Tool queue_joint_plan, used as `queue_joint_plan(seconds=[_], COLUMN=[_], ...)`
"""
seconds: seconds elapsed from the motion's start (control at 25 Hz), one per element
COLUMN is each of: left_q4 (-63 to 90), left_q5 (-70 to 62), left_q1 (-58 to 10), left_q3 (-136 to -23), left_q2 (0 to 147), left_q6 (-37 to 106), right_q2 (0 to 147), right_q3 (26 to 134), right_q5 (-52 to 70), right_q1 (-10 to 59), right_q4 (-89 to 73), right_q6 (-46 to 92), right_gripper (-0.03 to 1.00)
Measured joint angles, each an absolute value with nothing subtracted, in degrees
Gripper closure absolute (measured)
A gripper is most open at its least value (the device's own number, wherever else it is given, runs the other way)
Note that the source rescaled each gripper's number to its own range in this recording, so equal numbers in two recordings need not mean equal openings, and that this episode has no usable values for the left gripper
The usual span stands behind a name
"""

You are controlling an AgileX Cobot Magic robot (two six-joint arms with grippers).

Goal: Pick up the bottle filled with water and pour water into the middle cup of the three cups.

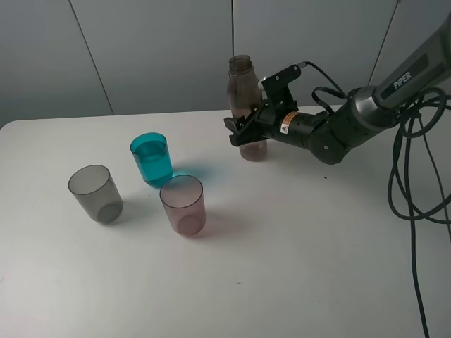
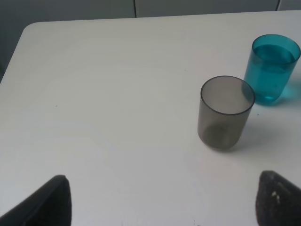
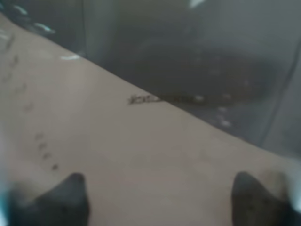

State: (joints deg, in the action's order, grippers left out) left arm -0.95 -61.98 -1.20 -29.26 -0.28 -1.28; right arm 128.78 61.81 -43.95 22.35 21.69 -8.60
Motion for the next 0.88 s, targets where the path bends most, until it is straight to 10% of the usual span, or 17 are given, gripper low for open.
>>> queue_joint_plan(seconds=[0.16,0.28,0.88], left_q4=[-0.95,-0.95,-0.95], left_q5=[-61.98,-61.98,-61.98], left_q1=[-1.20,-1.20,-1.20], left_q3=[-29.26,-29.26,-29.26], left_q2=[-0.28,-0.28,-0.28], left_q6=[-1.28,-1.28,-1.28], right_q2=[128.78,128.78,118.47], right_q3=[61.81,61.67,48.27], right_q5=[-43.60,-43.39,-39.83], right_q1=[22.35,22.35,21.31], right_q4=[21.69,21.69,18.55], right_q6=[-8.60,-8.60,-2.79], right_gripper=[0.24,0.10,0.07])
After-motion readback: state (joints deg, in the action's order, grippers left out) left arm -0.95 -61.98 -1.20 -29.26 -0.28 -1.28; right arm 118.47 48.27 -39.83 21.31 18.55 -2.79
